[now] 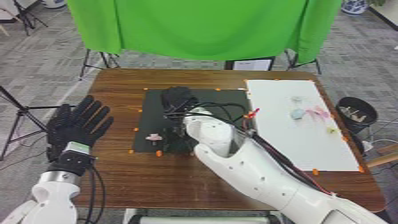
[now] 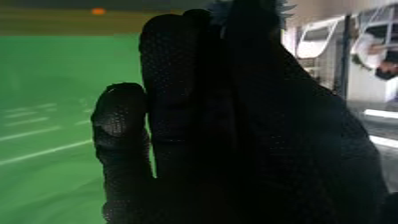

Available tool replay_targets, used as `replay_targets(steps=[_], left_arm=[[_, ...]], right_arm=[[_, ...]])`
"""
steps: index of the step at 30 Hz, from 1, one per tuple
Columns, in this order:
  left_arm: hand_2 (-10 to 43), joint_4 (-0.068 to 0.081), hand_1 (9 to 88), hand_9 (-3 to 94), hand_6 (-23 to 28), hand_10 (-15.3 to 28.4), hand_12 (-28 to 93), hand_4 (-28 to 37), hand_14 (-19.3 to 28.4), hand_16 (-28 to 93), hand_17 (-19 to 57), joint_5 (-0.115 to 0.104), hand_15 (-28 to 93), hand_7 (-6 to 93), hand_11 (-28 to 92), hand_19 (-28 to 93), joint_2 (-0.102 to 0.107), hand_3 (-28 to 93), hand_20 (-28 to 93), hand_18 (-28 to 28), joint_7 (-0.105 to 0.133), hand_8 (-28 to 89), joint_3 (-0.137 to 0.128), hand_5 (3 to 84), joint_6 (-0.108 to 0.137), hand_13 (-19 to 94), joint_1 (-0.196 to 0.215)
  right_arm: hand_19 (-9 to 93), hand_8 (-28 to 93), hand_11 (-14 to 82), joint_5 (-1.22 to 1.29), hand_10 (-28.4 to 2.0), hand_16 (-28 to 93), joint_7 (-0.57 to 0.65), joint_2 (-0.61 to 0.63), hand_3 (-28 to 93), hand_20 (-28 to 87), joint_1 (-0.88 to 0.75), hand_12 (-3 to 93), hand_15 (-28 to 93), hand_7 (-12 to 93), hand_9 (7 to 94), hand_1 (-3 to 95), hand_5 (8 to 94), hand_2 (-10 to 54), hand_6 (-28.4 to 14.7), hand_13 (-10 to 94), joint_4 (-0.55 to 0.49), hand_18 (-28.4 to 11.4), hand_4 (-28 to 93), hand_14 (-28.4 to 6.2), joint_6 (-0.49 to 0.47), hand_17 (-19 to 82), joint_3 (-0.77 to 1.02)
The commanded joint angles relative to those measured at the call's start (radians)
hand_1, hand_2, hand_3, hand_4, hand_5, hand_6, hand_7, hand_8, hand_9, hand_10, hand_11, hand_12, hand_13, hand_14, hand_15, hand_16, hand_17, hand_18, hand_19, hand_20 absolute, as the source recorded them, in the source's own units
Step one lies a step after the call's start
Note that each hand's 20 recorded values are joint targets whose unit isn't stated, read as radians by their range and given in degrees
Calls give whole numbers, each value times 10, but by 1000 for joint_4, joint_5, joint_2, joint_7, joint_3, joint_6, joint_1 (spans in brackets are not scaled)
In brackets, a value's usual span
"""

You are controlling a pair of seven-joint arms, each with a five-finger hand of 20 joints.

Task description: Arrange flowers

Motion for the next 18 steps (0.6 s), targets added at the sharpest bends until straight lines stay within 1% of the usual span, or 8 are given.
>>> replay_targets(steps=[1,4,7,8,11,13,15,18], left_arm=[[149,-1,261,383,99,160,139,-283,167,-59,-73,4,376,142,198,388,3,727,128,166,-18,-72,-8,453,20,279,-1],[156,0,263,386,98,160,139,-283,166,-59,-73,11,377,143,200,389,2,724,129,165,-22,-72,-17,456,7,281,8],[159,2,266,390,98,159,139,-283,165,-60,-72,11,379,146,202,391,0,721,129,165,-25,-72,-23,458,15,282,7],[160,0,268,390,97,159,139,-283,165,-60,-72,7,379,146,202,391,4,720,129,165,-17,-73,-23,459,13,282,8],[160,3,269,390,98,158,138,-283,165,-61,-72,7,380,147,204,392,3,720,129,165,-17,-74,-23,460,14,283,4],[160,1,269,390,98,158,137,-283,165,-62,-72,7,381,146,205,392,4,721,129,165,-14,-74,-24,461,10,283,10],[159,4,270,390,97,157,136,-283,165,-62,-72,7,381,147,204,392,1,721,129,165,-16,-74,-21,461,8,283,6],[158,4,270,388,97,157,136,-283,165,-63,-72,6,380,148,203,392,-2,722,128,164,-13,-74,-18,461,9,282,6]], right_arm=[[830,5,47,-10,-71,459,23,-8,681,432,-12,327,410,314,822,570,720,-95,16,742,-10,-214,-283,-53,-32,379,-8],[829,4,48,23,-71,462,84,-9,671,432,-4,325,404,316,816,578,712,-95,15,737,-19,-216,-283,-50,-48,377,-22],[825,0,61,2,-76,480,67,-11,661,429,-9,309,384,317,803,594,703,-95,12,736,-14,-217,-283,-45,-72,375,-13],[823,-1,68,7,-78,486,77,-8,661,427,-10,304,377,317,798,595,700,-95,11,736,-22,-217,-283,-44,-78,373,-14],[819,-8,112,35,-90,485,95,-9,663,427,-12,268,372,298,762,591,679,-95,13,728,-28,-220,-283,-44,-83,369,-13],[818,-42,148,38,-102,480,93,-8,671,427,-16,224,375,267,735,581,664,-95,12,723,-35,-221,-283,-45,-82,368,-11],[818,-138,175,46,-108,471,92,-10,677,426,-17,186,382,268,718,573,651,-95,14,715,-40,-222,-283,-47,-91,367,-5],[817,-148,176,26,-110,464,85,-7,689,425,-15,179,388,261,704,558,635,-95,11,711,-45,-222,-283,-50,-90,365,-11]])
